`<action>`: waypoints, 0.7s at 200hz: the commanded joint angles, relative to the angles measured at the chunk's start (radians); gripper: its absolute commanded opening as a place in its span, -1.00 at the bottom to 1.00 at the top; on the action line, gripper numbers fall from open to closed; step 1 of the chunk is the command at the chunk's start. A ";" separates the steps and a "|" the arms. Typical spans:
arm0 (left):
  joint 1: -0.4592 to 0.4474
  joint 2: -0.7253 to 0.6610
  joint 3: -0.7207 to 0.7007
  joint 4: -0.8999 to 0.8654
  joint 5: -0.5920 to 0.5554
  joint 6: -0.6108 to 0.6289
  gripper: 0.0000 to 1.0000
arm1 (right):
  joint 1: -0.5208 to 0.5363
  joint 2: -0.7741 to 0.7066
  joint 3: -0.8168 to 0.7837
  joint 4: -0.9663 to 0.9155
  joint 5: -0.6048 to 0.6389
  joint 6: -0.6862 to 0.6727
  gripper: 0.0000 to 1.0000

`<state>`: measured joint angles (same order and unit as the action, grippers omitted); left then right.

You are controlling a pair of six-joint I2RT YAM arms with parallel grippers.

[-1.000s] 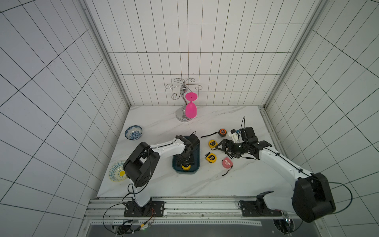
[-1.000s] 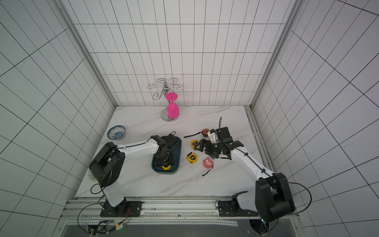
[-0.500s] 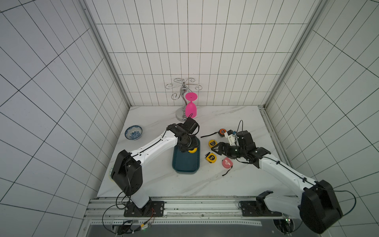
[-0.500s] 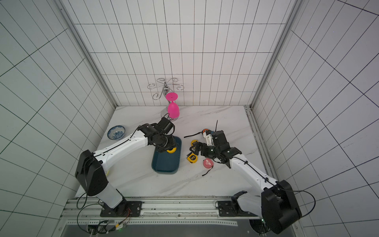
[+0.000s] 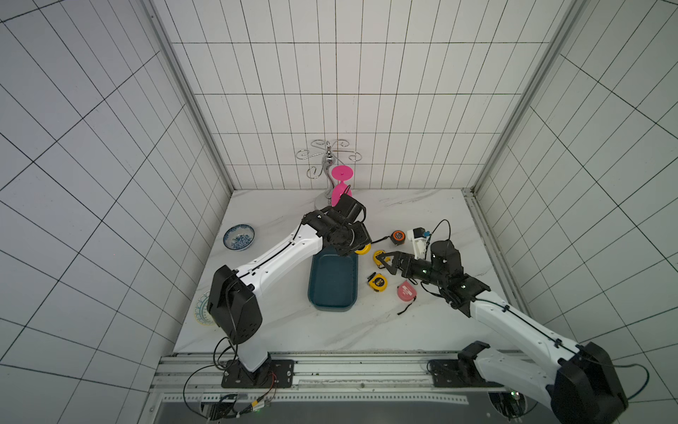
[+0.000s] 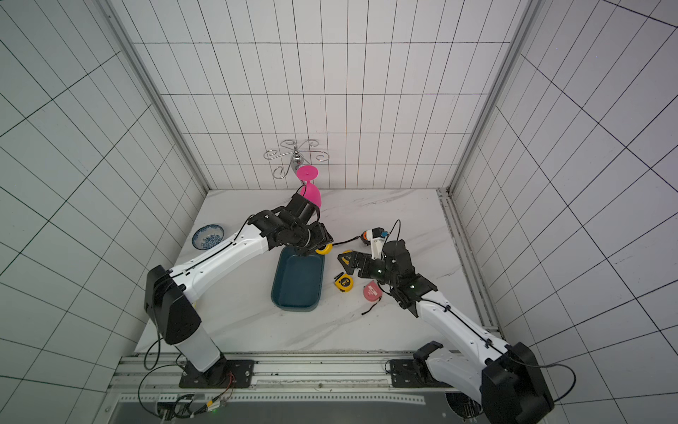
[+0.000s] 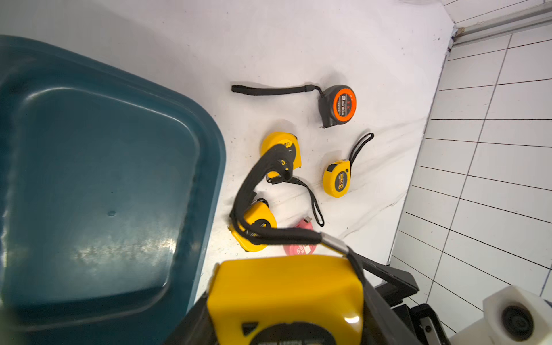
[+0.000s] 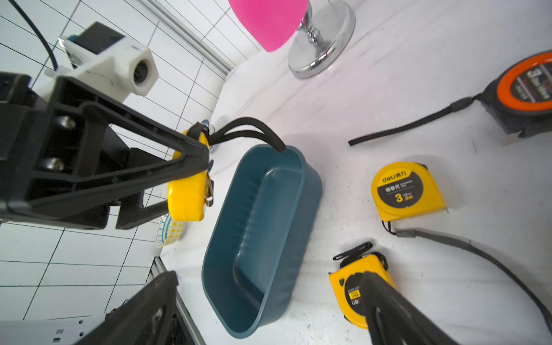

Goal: Take the tape measure out of the storage box
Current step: Place the tape measure at the center of the board.

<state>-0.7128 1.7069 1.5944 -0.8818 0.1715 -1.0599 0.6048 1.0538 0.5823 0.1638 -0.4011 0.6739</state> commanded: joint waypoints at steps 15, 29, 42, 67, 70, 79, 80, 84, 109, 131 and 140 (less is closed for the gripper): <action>-0.022 0.029 0.034 0.119 0.047 -0.055 -1.00 | 0.010 -0.011 -0.046 0.182 0.057 -0.026 0.98; -0.028 0.035 0.035 0.141 0.060 -0.061 -1.00 | 0.010 0.004 -0.044 0.209 0.059 -0.033 0.98; -0.033 0.043 0.033 0.155 0.074 -0.069 -1.00 | 0.009 0.019 -0.039 0.232 0.055 -0.038 0.98; -0.039 0.054 0.029 0.177 0.099 -0.085 -1.00 | 0.010 0.043 -0.033 0.276 0.055 -0.039 0.98; -0.040 0.055 0.027 0.181 0.101 -0.087 -1.00 | 0.009 0.045 -0.032 0.280 0.053 -0.039 0.98; -0.040 0.054 0.023 0.196 0.110 -0.093 -1.00 | 0.010 0.057 -0.030 0.292 0.052 -0.038 0.98; -0.040 0.054 0.023 0.198 0.110 -0.093 -1.00 | 0.009 0.058 -0.030 0.293 0.052 -0.038 0.98; -0.040 0.053 0.020 0.207 0.114 -0.096 -1.00 | 0.009 0.063 -0.029 0.299 0.049 -0.038 0.98; -0.042 0.049 0.015 0.238 0.128 -0.105 -1.00 | 0.009 0.096 -0.038 0.350 0.045 -0.019 0.99; -0.042 0.045 0.016 0.252 0.135 -0.107 -1.00 | 0.009 0.119 -0.042 0.384 0.045 -0.008 0.90; -0.040 0.043 0.015 0.258 0.139 -0.107 -1.00 | 0.009 0.127 -0.044 0.397 0.045 -0.007 0.85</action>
<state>-0.7509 1.7615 1.6024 -0.6884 0.2871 -1.1591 0.6086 1.1633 0.5579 0.4789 -0.3580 0.6605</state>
